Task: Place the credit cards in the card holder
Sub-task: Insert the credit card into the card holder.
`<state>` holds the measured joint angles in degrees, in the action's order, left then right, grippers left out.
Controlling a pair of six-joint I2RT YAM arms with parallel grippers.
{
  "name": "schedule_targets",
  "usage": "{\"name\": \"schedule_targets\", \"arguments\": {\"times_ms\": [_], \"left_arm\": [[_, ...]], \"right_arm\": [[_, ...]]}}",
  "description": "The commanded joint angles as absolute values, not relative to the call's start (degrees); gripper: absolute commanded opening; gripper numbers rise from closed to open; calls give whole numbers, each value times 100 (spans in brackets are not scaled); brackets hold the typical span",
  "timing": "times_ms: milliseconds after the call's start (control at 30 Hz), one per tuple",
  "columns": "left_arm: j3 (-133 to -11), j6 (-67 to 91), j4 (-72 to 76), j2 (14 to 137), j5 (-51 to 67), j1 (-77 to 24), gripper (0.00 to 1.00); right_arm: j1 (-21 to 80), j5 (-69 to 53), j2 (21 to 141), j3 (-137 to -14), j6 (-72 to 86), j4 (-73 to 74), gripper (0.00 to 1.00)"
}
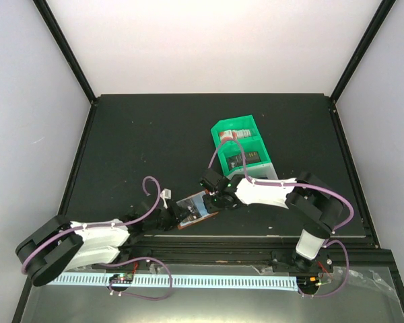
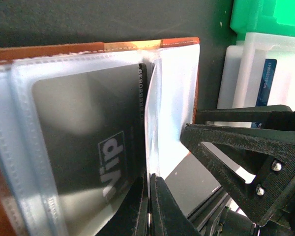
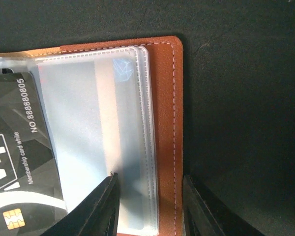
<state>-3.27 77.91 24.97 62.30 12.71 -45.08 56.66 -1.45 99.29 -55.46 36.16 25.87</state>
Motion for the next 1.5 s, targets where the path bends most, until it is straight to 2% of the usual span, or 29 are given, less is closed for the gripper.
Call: {"name": "schedule_targets", "arguments": {"times_ms": [0, 233, 600, 1067, 1467], "left_arm": [[-308, 7910, 2994, 6583, 1408, -4526, 2], [-326, 7884, 2946, 6671, 1383, -4529, 2], [-382, 7614, 2164, 6102, 1022, -4526, 2], [-538, 7599, 2968, 7013, 1455, -4535, 2], [-736, 7264, 2987, 7526, 1455, -4549, 12]], "right_arm": [[5713, -202, 10125, -5492, 3683, 2663, 37], [5713, -208, 10116, -5467, 3708, 2646, 37], [5713, -220, 10151, -5461, 3716, 2620, 36], [5713, -260, 10141, -5428, 3759, 2502, 37], [5708, -343, 10086, -5384, 3829, 2268, 36]]}}
